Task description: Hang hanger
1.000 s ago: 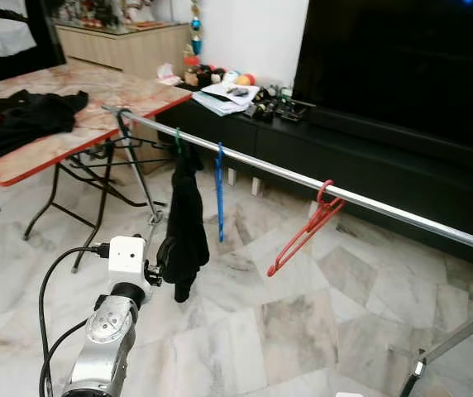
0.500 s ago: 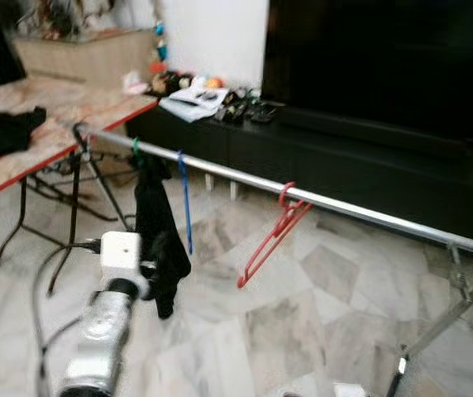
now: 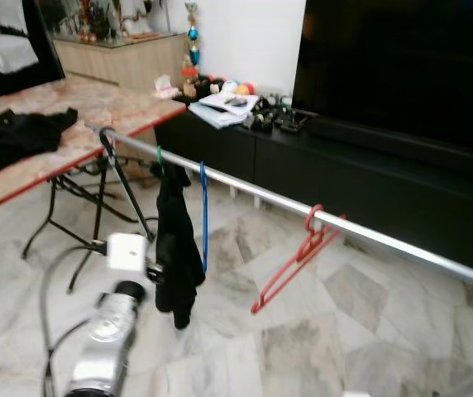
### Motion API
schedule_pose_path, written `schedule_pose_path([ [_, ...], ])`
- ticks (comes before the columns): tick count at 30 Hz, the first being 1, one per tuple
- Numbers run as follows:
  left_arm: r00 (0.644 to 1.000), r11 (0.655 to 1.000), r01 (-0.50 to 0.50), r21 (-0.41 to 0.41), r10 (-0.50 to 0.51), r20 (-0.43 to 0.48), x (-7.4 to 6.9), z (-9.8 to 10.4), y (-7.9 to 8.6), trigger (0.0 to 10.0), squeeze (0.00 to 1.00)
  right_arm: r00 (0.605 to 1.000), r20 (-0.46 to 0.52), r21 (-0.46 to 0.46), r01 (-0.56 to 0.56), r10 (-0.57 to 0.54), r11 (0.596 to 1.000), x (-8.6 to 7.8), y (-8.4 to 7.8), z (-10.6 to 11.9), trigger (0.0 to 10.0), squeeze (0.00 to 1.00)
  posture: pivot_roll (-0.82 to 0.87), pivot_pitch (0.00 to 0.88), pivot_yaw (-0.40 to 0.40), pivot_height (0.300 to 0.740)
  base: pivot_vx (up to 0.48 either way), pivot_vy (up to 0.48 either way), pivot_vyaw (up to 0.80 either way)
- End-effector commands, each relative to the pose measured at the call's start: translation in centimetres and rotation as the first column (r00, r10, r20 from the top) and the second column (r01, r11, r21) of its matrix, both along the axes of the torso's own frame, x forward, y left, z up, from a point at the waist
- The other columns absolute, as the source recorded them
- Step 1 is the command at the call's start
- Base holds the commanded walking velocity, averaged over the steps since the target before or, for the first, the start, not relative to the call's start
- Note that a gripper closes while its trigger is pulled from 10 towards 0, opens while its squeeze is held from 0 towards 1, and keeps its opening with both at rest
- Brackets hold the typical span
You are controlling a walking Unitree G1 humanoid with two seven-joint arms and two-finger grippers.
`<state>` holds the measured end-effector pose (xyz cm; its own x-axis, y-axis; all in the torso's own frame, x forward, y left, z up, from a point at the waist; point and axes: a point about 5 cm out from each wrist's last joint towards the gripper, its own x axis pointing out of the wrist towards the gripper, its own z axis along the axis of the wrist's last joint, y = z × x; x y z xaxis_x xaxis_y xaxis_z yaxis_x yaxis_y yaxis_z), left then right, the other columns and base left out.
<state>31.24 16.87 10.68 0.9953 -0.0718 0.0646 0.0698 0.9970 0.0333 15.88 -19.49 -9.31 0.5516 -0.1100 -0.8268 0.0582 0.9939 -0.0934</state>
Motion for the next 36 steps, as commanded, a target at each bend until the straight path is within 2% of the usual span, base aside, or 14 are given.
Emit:
schedule_pose_path([
  [1,1.0,1.0,-0.024,0.021,0.023,0.011,0.2,0.6,1.0,10.0,0.0,0.999,0.039,0.01,-0.008,0.008,1.0,1.2,0.6,0.4,10.0,0.0,0.04,0.0,-0.007,0.74,0.296,0.0,0.0],
  [25,1.0,1.0,0.018,0.017,-0.018,-0.022,0.2,0.2,0.6,10.0,0.0,1.0,0.025,0.016,-0.018,0.018,1.0,1.2,1.0,0.4,10.0,0.0,0.05,0.0,-0.008,0.74,0.298,0.0,0.0],
  [30,0.994,0.997,0.076,0.033,-0.073,-0.086,0.2,-0.6,0.1,10.0,0.0,0.999,0.027,0.016,-0.018,0.017,1.0,1.3,1.0,0.4,10.0,0.0,0.05,0.0,-0.008,0.74,0.052,0.0,0.0],
  [33,0.98,0.992,0.125,0.034,-0.118,-0.163,0.2,-1.5,-0.2,10.0,0.0,0.999,0.03,0.017,-0.017,0.017,1.0,1.4,1.0,0.5,10.0,0.0,0.05,0.0,-0.01,0.74,0.0,0.0,0.0],
  [36,0.977,0.99,0.134,0.05,-0.124,-0.174,0.3,-1.5,-0.1,10.0,0.0,0.999,0.032,0.017,-0.017,0.017,1.0,1.5,0.9,0.5,10.0,0.0,0.05,0.0,-0.011,0.74,0.0,0.0,0.0],
])
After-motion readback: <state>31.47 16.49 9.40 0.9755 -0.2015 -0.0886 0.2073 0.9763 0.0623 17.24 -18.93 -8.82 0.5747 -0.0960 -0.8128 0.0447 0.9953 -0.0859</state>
